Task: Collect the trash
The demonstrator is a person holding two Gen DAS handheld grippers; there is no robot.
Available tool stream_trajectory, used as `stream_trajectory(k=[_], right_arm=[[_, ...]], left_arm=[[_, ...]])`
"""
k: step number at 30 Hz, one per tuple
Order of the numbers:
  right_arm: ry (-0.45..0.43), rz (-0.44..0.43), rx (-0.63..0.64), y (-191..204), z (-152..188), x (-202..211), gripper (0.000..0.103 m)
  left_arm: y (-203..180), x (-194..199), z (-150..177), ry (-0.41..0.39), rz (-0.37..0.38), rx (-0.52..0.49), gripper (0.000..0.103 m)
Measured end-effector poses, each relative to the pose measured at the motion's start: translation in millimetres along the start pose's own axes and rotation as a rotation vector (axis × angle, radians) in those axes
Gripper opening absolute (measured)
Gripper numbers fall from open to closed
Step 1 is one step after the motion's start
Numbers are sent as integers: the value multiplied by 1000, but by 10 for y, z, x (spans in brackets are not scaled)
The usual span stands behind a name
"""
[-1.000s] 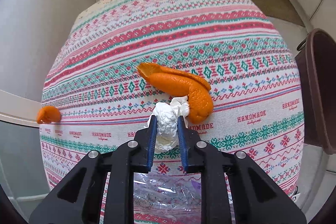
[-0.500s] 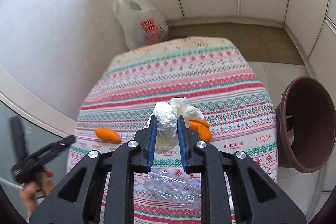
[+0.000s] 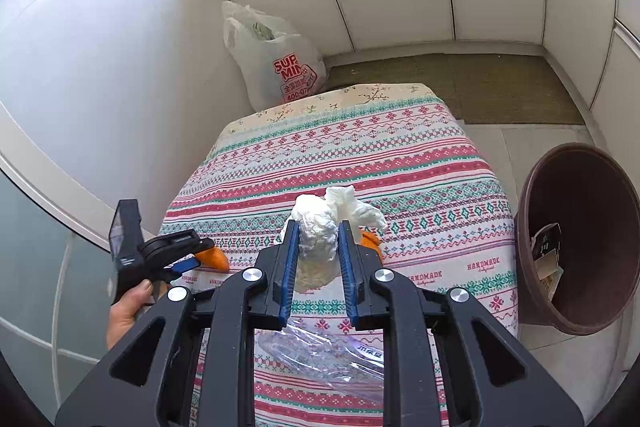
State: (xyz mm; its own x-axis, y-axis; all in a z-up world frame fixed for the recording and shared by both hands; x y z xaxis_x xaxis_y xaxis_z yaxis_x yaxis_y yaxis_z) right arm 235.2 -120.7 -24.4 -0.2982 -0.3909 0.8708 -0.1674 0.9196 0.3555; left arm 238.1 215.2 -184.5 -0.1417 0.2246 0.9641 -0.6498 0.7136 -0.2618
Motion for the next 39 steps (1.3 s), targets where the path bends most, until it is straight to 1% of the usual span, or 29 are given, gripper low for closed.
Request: stream_trajectory(k=[4, 6, 7, 9, 13, 17, 20, 21, 25, 26, 30, 33, 37, 39], right_arm=[[-1, -12, -20, -153, 21, -35, 19], [2, -18, -29, -210, 12, -42, 19], [-5, -23, -34, -234, 1, -24, 19], [-15, -37, -41, -266, -11, 14, 19], [-50, -33, -44, -304, -32, 129, 19], [-102, -22, -58, -395, -57, 302, 19], [-150, 0, -82, -505, -72, 463, 19], [-167, 10, -89, -548, -74, 514, 19], [-257, 58, -138, -783, -80, 772, 19], [-286, 83, -153, -852, -71, 843, 19], [-410, 229, -213, -1137, -12, 1086, 19], [-487, 336, -265, -1378, 46, 1175, 20], [-530, 412, -327, -1689, 96, 1158, 20], [-524, 429, -346, -1798, 95, 1140, 23]], left_arm=[[-102, -16, 53, -34, -69, -41, 36], [-147, -10, 104, -41, -75, -73, 29], [-166, -8, 125, -41, -74, -85, 28], [-208, 2, 170, -40, -65, -116, 21], [-314, 120, 264, -66, -50, -170, 18], [-486, 401, 465, -140, -9, -259, 18], [-621, 612, 643, -196, 22, -321, 18], [-673, 664, 655, -207, 34, -334, 18], [-797, 841, 876, -244, 85, -385, 18], [-824, 871, 927, -253, 92, -397, 18], [-956, 935, 1108, -283, 101, -455, 18], [-1026, 967, 1254, -291, 110, -488, 18], [-1121, 960, 1409, -307, 115, -535, 18], [-1191, 950, 1499, -331, 108, -569, 18]])
Point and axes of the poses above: each gripper's, at about its wrist camera, not at the fingertips, and x roughly against the way its jaws point, y to its left, z to its underside, the point moved 1 cm from there along -x, roughly the way its jaws point, and after that the axes turned 15 degrees about y, right-handed, at the moved point
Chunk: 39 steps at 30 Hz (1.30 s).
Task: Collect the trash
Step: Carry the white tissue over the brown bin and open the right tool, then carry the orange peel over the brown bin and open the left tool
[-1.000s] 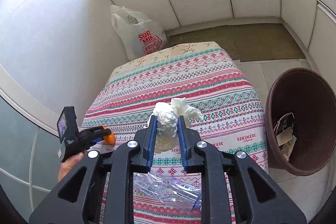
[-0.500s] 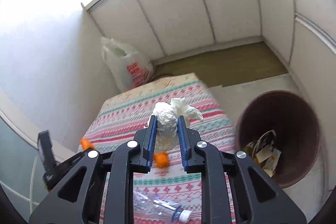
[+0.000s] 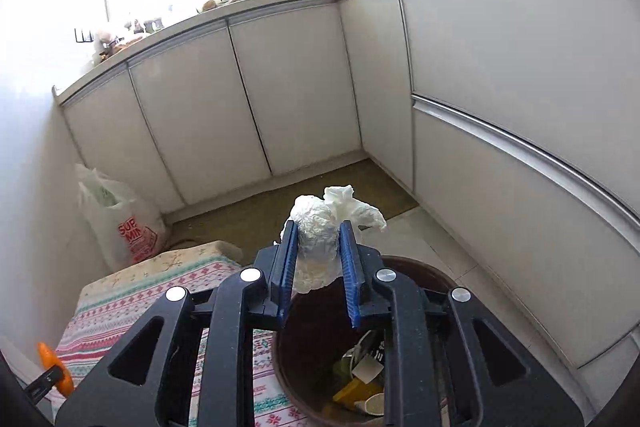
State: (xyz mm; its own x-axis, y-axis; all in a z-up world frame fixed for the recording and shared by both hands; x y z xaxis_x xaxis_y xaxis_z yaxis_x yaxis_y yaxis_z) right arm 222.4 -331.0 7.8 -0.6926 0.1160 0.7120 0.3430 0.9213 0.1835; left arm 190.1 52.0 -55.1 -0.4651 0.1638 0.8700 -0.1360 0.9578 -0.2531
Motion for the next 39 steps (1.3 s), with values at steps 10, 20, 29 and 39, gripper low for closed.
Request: stream_trajectory(k=[10, 20, 29, 39], right_arm=[[-97, 67, -125, -619, 26, 349, 96], [-69, 346, -197, -1570, 44, 517, 96], [40, 347, -313, -2145, 81, 409, 96], [93, 353, -341, -2209, 119, 300, 96]], left_arm=[[-776, 13, 179, -48, 80, -139, 18], [-2280, 49, 115, -40, 270, -302, 19], [-3332, -344, 108, 47, 297, -419, 21], [-3683, -683, 221, 123, 250, -459, 52]])
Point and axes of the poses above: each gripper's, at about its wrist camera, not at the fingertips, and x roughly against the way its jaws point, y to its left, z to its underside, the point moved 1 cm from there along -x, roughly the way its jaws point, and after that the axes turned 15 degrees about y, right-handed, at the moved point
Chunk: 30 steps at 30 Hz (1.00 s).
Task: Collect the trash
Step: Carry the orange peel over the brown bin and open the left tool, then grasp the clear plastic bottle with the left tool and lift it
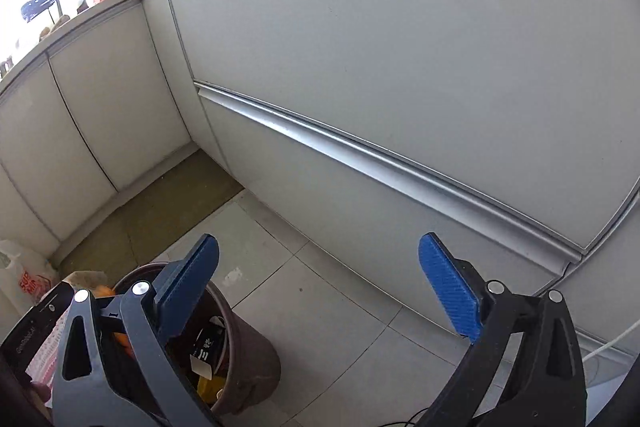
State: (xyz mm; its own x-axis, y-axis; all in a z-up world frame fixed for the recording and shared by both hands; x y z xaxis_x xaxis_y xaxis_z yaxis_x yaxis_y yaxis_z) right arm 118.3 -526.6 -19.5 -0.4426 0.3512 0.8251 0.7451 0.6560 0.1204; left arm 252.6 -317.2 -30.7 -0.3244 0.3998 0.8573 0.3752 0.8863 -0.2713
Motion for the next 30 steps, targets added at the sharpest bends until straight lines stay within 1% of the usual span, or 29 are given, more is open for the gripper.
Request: stream_trajectory(k=[1, 2, 3, 5, 9, 13, 15, 19, 21, 24, 27, 28, 30], right_arm=[[-1, -2, 0, 13, -26, -13, 96], [-2, -6, 1, 23, -24, -6, 96], [-4, -9, 2, 34, -19, 1, 96], [0, -20, 6, 57, 0, 12, 96], [16, -45, 30, 140, 64, 26, 96], [25, -59, 69, 271, 100, 45, 96], [32, -62, 89, 337, 123, 46, 96], [49, -77, 142, 500, 185, 65, 96], [48, -84, 172, 606, 242, 98, 96], [46, -94, 227, 796, 344, 151, 96], [49, -109, 273, 992, 440, 190, 96], [50, -120, 289, 1066, 486, 215, 96], [46, -141, 327, 1220, 576, 281, 96]], left_arm=[[-32, -17, 6, 3, -7, -3, 56], [-20, -23, 26, 4, -15, -5, 65], [-6, -29, 55, 4, -28, -5, 71], [38, -51, 149, 16, -57, -1, 78], [187, -125, 482, 72, -135, 40, 78], [422, -121, 853, 117, -165, 102, 79], [569, -37, 1014, 105, -182, 134, 79], [758, 181, 1284, 90, -245, 96, 79], [910, 321, 1395, 85, -257, 112, 79], [1271, 609, 1627, 59, -243, 269, 81], [1768, 789, 1919, 49, -169, 556, 81], [1910, 814, 1991, 45, -150, 636, 81], [2261, 857, 2150, 38, -130, 825, 81]])
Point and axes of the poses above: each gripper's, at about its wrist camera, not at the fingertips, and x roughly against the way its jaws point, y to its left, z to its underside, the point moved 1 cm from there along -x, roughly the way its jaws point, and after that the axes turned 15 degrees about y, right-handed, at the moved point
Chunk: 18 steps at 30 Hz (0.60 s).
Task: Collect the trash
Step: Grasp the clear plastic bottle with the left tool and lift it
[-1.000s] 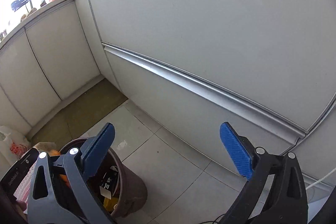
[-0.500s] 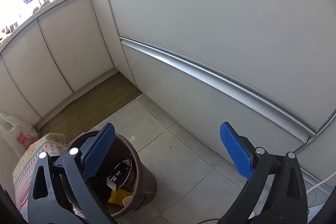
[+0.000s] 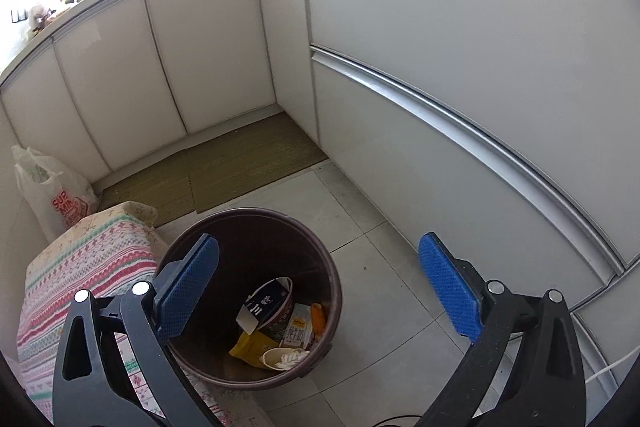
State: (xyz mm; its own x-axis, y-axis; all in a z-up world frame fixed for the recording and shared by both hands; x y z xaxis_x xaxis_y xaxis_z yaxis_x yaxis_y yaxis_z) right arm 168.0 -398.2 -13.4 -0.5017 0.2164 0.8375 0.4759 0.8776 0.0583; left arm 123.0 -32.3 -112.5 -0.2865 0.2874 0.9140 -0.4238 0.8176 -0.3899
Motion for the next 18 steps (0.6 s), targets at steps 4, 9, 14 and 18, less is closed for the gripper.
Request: stream_trajectory(k=[4, 9, 14, 18], right_arm=[[-61, -18, 139, 430, 87, 140, 96], [-109, -30, 299, 924, 238, 257, 96], [-96, -42, 390, 1244, 327, 258, 96], [-87, -59, 442, 1509, 403, 241, 96]], left_arm=[[461, -193, -246, 77, 32, 254, 82], [614, -449, -454, 102, -11, 423, 82], [575, -742, -490, 192, -52, 451, 82], [522, -745, -513, 174, -51, 381, 73]])
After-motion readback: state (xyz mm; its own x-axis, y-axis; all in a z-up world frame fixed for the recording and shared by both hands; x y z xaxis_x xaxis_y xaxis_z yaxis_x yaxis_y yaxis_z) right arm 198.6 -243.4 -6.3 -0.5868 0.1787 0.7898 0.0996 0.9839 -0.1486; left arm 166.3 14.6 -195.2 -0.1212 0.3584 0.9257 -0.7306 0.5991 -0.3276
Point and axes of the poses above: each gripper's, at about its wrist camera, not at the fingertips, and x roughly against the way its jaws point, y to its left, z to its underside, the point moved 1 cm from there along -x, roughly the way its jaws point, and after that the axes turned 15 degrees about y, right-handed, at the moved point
